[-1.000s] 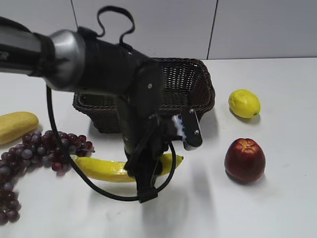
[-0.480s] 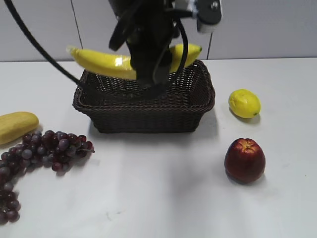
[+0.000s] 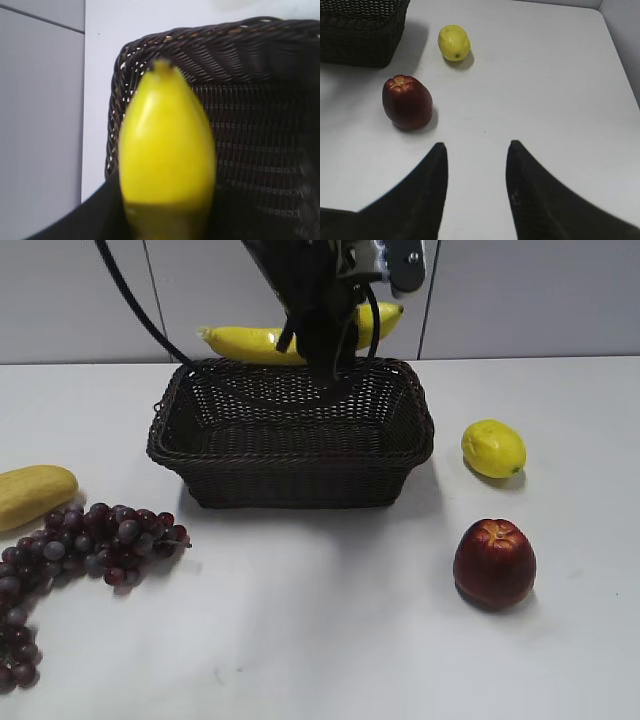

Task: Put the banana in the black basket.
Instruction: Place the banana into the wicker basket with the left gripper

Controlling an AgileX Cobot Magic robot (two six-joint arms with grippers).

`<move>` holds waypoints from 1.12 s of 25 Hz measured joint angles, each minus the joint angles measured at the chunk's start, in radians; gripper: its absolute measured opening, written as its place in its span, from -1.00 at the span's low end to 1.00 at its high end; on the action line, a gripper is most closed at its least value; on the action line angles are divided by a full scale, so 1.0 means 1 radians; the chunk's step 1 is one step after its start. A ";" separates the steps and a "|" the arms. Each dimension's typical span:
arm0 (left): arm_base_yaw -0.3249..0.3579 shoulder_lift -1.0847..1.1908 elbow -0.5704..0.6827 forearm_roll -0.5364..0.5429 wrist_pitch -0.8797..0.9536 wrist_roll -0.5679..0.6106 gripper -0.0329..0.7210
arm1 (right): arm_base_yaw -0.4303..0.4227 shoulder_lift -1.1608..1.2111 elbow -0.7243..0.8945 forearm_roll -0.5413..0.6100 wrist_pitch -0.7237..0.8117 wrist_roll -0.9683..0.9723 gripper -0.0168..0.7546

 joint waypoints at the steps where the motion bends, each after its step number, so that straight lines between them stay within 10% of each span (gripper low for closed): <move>1: 0.001 0.021 0.000 0.000 -0.020 0.000 0.04 | 0.000 0.000 0.000 0.000 0.000 0.000 -0.18; 10: 0.002 0.102 0.000 -0.086 -0.070 0.000 0.04 | 0.000 0.000 0.000 0.001 0.000 0.000 -0.18; 18: 0.009 0.103 -0.001 -0.125 -0.002 -0.041 0.80 | 0.000 0.000 0.000 0.001 0.000 0.000 -0.18; 28: 0.052 -0.014 -0.007 0.040 0.073 -0.359 0.62 | 0.000 0.000 0.000 0.001 0.000 0.000 -0.18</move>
